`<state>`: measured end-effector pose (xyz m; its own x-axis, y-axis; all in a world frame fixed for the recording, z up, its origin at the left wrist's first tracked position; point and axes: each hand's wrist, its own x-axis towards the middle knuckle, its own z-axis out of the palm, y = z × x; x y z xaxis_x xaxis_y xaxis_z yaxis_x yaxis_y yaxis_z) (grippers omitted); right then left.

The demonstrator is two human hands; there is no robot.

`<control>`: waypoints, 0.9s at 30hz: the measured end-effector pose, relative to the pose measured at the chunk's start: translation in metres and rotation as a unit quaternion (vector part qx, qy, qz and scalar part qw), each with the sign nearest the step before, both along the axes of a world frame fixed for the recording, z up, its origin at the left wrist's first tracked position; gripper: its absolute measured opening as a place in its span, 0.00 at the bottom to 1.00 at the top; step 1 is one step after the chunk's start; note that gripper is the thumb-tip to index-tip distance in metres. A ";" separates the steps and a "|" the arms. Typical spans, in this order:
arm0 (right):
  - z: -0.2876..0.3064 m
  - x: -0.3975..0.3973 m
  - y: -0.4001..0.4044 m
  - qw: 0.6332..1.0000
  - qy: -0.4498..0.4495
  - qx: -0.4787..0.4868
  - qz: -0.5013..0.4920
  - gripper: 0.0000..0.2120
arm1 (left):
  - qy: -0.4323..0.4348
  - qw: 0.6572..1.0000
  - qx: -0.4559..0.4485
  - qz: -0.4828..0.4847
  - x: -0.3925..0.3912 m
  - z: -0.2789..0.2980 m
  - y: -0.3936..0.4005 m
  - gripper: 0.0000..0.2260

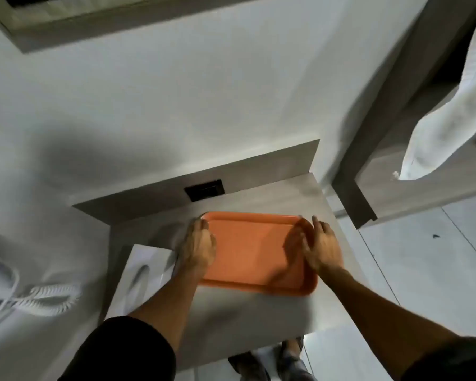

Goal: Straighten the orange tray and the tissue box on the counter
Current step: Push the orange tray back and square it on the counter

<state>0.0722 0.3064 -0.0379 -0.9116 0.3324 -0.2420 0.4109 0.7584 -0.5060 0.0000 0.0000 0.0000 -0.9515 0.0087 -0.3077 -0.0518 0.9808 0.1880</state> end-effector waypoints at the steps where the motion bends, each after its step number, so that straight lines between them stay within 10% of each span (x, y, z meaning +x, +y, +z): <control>1: -0.005 0.006 0.001 1.000 -0.014 -0.010 -0.025 0.33 | -0.019 0.999 -0.018 0.023 0.004 -0.005 -0.003 0.23; 8: -0.027 0.027 -0.003 0.984 -0.064 -0.065 -0.156 0.15 | -0.072 0.991 -0.024 0.106 0.019 -0.029 -0.019 0.20; 27: -0.031 -0.059 0.006 0.994 -0.046 -0.066 -0.080 0.13 | 0.095 0.919 0.208 0.322 0.050 -0.059 -0.043 0.16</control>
